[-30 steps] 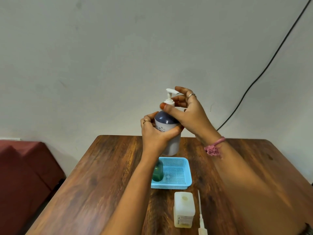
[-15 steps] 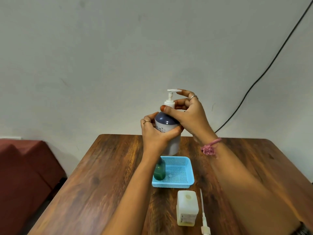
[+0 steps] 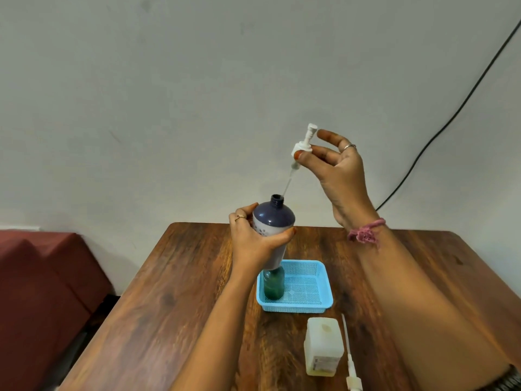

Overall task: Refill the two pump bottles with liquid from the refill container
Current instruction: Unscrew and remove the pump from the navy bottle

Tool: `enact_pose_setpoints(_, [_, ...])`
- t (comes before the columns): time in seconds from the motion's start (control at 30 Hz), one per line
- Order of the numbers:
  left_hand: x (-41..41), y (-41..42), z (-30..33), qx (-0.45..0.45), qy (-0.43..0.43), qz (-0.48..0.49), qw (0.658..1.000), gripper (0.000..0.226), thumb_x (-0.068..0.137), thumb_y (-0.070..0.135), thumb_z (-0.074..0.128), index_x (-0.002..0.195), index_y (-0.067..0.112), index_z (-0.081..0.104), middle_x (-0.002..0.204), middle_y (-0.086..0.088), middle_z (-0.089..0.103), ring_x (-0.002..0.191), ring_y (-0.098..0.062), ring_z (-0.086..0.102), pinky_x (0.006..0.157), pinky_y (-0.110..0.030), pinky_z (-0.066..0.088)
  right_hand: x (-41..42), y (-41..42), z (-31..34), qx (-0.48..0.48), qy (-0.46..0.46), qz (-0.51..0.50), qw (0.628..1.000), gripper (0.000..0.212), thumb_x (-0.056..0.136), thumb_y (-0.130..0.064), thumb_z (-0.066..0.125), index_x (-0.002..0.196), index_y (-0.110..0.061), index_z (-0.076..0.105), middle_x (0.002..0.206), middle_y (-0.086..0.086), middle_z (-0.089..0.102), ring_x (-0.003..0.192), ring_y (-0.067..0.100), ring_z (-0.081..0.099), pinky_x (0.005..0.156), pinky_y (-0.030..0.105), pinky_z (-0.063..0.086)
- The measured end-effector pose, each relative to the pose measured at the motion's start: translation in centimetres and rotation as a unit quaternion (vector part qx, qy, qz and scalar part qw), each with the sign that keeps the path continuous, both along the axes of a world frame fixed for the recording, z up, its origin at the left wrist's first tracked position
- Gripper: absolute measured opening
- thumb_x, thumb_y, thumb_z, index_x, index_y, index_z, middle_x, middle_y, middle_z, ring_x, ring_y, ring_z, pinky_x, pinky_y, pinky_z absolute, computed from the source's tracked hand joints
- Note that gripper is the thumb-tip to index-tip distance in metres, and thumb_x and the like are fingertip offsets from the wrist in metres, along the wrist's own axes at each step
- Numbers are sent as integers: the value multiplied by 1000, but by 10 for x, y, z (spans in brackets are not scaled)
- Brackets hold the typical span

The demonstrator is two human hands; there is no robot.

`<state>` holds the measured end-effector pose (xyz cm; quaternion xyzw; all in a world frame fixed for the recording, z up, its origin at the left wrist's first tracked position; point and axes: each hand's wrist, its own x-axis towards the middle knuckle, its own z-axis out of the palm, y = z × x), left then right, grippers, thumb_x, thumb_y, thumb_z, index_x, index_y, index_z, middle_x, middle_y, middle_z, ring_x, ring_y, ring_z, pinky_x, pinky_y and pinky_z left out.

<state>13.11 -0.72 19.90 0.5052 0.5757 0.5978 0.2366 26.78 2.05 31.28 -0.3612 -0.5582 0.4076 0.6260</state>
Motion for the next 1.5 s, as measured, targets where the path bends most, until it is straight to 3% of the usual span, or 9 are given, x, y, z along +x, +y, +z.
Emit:
enact_pose_setpoints(0.33, [-29,-8,-33,-50,3,4,999,79,56,13,93,117,19,44,119,0,41,98,-7,51,68,3,41,-8,8,-5,-11,15,-8,1000,55,78,-15,76,126,-14,50,94,-4,73,90,4,68,67,6,47])
enact_pose_setpoints(0.9, [-45,-5,-51,-63,-1,-23,998,85,54,18,94,123,15,46,122,0,44,100,-6,53,68,-2,46,-30,13,-30,-45,3,-4,999,55,78,-16,76,125,-18,49,92,-6,73,94,6,67,71,9,47])
enact_pose_setpoints(1.17, [-62,-5,-63,-63,-11,-27,998,83,52,20,95,120,19,48,121,1,47,106,-11,56,74,-4,49,-32,8,-39,-51,43,-26,997,53,78,-13,76,124,-17,51,90,-3,74,87,5,68,78,19,49])
enact_pose_setpoints(1.33, [-76,-6,-78,-78,-13,-29,996,84,51,21,96,121,19,50,122,1,48,103,-6,56,73,-7,49,-44,-12,-64,-68,89,-71,991,55,80,-5,73,126,-17,45,92,-2,71,80,1,68,67,10,48])
enact_pose_setpoints(1.5, [-89,-8,-98,-94,-23,-32,995,84,51,19,95,121,21,50,123,2,49,102,-8,57,73,-8,50,-52,-37,-112,-80,153,-114,978,60,80,8,67,129,-13,39,95,2,69,87,12,69,75,20,52])
